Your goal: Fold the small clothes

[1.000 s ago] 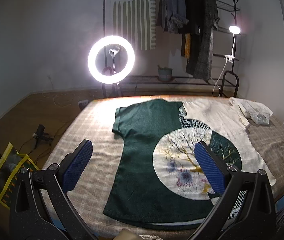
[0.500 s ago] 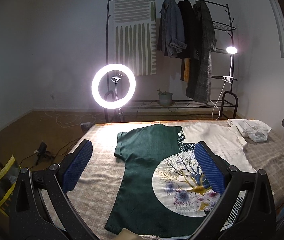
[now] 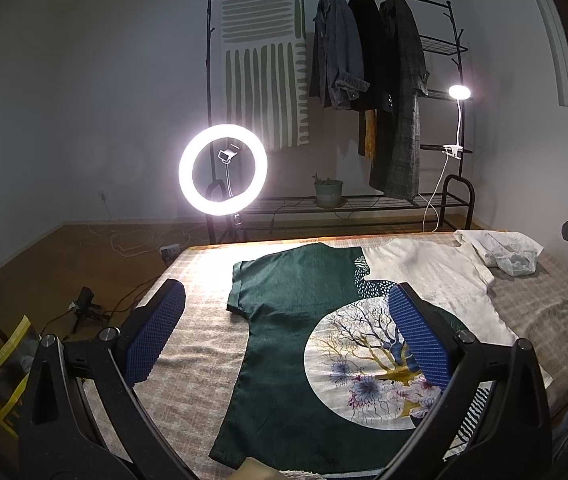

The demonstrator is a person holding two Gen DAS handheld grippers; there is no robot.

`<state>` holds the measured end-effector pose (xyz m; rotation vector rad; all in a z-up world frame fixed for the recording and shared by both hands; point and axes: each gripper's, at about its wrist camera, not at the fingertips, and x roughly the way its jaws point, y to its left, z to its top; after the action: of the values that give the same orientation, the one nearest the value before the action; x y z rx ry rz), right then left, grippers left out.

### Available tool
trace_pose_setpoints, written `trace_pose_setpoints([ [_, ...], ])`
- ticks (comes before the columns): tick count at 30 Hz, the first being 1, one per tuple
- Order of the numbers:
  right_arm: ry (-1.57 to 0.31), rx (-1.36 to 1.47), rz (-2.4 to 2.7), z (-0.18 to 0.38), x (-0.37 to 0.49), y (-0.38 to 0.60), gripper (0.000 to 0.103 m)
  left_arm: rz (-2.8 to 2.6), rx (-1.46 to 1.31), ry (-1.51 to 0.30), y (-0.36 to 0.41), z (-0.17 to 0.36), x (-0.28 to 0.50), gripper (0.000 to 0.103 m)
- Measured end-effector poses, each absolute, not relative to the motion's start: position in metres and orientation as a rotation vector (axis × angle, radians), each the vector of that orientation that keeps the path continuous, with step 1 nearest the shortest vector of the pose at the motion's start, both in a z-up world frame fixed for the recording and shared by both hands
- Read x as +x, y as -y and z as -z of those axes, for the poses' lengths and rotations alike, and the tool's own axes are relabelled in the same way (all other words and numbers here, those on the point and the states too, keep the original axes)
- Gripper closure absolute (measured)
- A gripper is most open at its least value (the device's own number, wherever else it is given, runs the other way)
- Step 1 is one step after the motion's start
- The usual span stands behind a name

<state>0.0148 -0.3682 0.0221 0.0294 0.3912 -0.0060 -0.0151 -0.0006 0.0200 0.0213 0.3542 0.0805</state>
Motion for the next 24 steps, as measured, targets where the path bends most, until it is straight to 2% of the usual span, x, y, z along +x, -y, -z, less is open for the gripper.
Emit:
trace_pose_setpoints([
  [24,-0.408,0.025,0.013,-0.0178,0.0165,0.3672,0.000,-0.091,0.033,-0.391,-0.0053,-0.0111,-0.0099,0.000],
])
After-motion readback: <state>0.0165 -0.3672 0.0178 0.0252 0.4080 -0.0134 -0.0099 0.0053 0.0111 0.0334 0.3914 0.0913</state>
